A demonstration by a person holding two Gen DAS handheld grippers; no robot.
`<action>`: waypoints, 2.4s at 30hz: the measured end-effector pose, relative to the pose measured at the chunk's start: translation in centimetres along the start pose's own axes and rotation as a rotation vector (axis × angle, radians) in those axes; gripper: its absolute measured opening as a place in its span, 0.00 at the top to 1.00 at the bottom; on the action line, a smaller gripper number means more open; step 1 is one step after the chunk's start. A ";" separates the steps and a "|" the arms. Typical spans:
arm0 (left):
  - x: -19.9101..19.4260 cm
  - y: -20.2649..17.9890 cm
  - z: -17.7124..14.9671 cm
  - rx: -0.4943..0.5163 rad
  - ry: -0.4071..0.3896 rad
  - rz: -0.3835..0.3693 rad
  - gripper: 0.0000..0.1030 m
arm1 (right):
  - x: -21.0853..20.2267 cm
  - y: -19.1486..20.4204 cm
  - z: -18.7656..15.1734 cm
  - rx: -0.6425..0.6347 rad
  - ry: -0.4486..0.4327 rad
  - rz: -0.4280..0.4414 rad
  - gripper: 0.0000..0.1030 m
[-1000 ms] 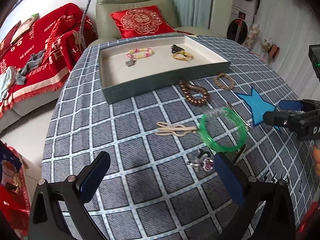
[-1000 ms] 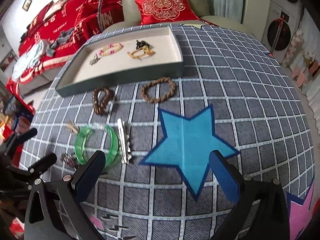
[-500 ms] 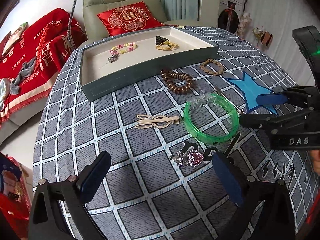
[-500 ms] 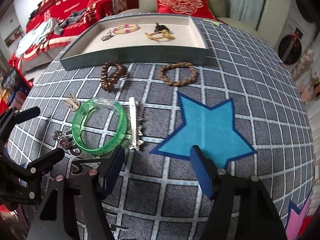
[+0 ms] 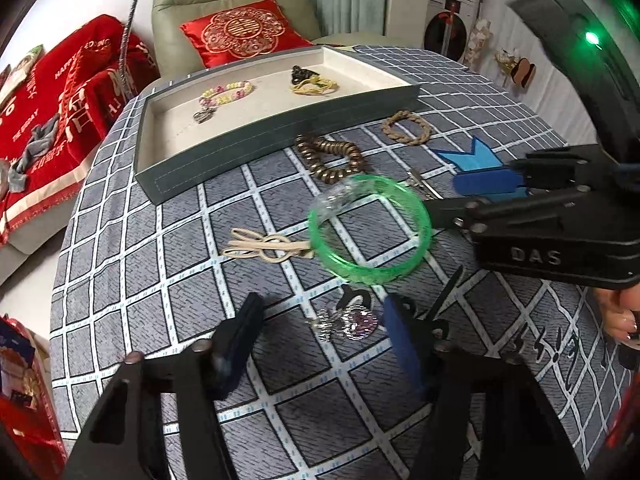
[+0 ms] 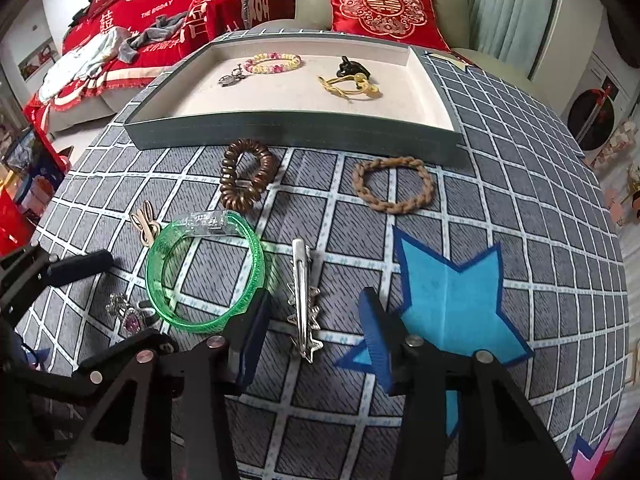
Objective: Organize jewelry
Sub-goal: 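Grasp the metal hair pin with the right gripper while the left grasps a small item, then lower the hair pin and small silver earring into the tray, opening both grippers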
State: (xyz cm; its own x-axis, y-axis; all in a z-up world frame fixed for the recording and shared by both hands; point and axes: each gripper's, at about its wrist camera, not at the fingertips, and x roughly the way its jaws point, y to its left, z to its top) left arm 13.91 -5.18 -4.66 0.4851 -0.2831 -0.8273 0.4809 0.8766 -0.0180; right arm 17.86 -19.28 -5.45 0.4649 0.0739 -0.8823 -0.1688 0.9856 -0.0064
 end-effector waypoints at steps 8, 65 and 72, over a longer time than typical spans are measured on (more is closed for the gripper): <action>-0.3 -0.3 0.0 0.013 -0.005 -0.021 0.63 | 0.0 0.3 0.1 0.016 -0.003 0.006 0.83; 7.1 10.8 19.7 -0.238 -0.050 -0.023 0.78 | 3.9 -7.9 17.4 0.232 -0.093 0.118 0.83; 10.6 10.1 20.3 -0.225 0.013 -0.003 0.78 | 7.4 -9.3 18.3 0.252 -0.062 0.085 0.83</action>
State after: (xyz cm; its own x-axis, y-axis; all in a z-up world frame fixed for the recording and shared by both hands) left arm 38.68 -7.24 -2.25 0.4743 -0.2819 -0.8340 0.3063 0.9410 -0.1439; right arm 38.77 -25.07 -3.30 0.5118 0.1598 -0.8441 0.0082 0.9816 0.1907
